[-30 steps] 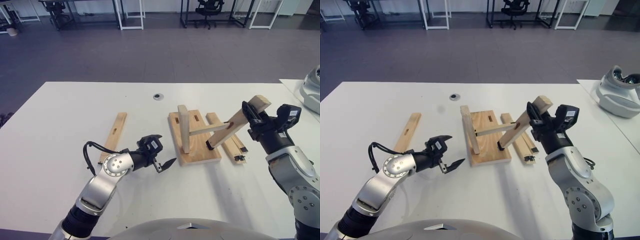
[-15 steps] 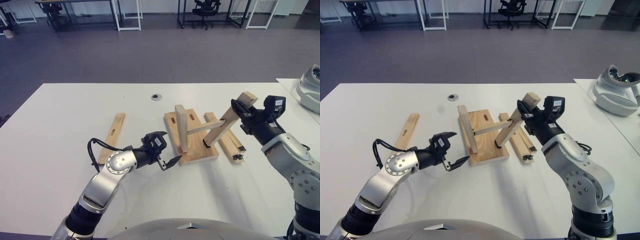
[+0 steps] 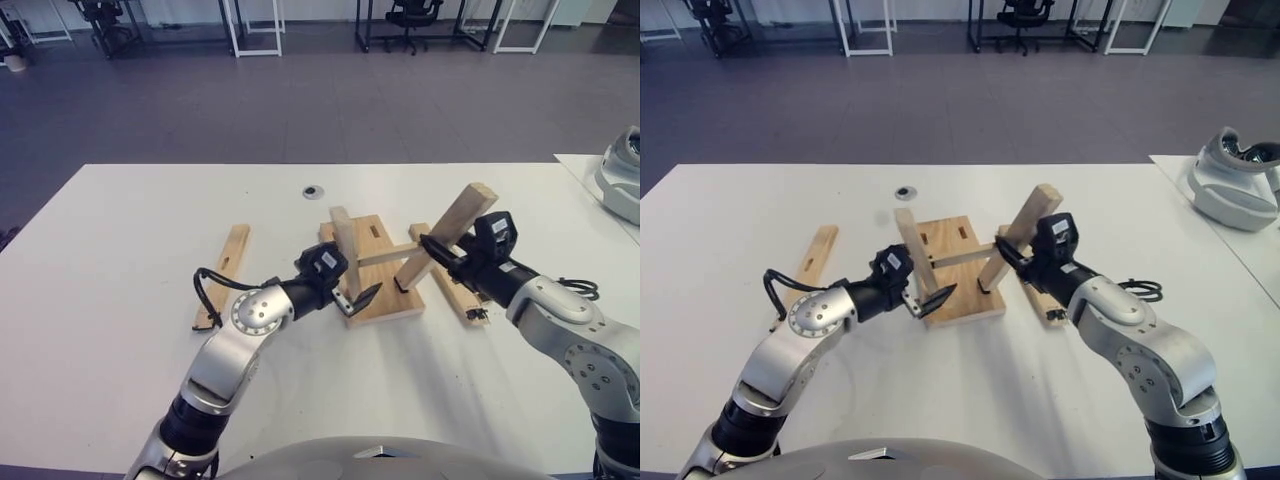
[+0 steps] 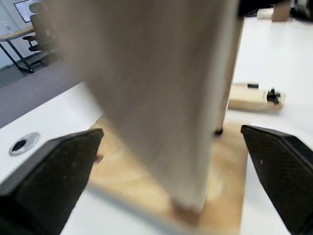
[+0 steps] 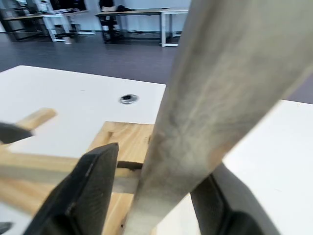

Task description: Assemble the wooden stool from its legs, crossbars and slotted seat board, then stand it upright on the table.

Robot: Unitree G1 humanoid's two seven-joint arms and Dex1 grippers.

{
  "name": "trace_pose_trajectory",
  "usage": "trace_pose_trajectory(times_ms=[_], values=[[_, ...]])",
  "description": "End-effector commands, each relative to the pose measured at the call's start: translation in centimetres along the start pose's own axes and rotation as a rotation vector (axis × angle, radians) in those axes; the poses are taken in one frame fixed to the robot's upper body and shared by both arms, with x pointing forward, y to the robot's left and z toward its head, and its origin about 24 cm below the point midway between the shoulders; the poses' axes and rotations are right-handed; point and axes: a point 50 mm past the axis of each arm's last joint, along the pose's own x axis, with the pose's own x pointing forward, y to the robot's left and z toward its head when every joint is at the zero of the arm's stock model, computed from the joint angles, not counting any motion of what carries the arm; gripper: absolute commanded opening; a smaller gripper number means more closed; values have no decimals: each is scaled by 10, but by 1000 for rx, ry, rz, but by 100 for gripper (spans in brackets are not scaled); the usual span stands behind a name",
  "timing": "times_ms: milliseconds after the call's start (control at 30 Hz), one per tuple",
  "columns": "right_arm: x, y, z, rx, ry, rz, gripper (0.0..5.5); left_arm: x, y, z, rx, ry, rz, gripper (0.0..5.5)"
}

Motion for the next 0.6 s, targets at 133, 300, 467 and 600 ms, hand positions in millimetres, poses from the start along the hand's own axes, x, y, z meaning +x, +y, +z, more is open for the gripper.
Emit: trace_pose_trajectory(times_ms=[133, 300, 467, 600], values=[[5, 8, 1, -25, -21, 99, 239, 5, 2, 19, -34, -58, 35, 522], [-7, -8, 20, -77, -163, 78, 239, -25, 16, 14, -41, -48, 89, 522], [-27, -20, 51, -114, -422, 73, 239, -56, 32, 52, 23, -245, 70, 522], [-43, -34, 79, -29, -622, 99, 239, -89, 61, 86, -7, -469, 145, 522]])
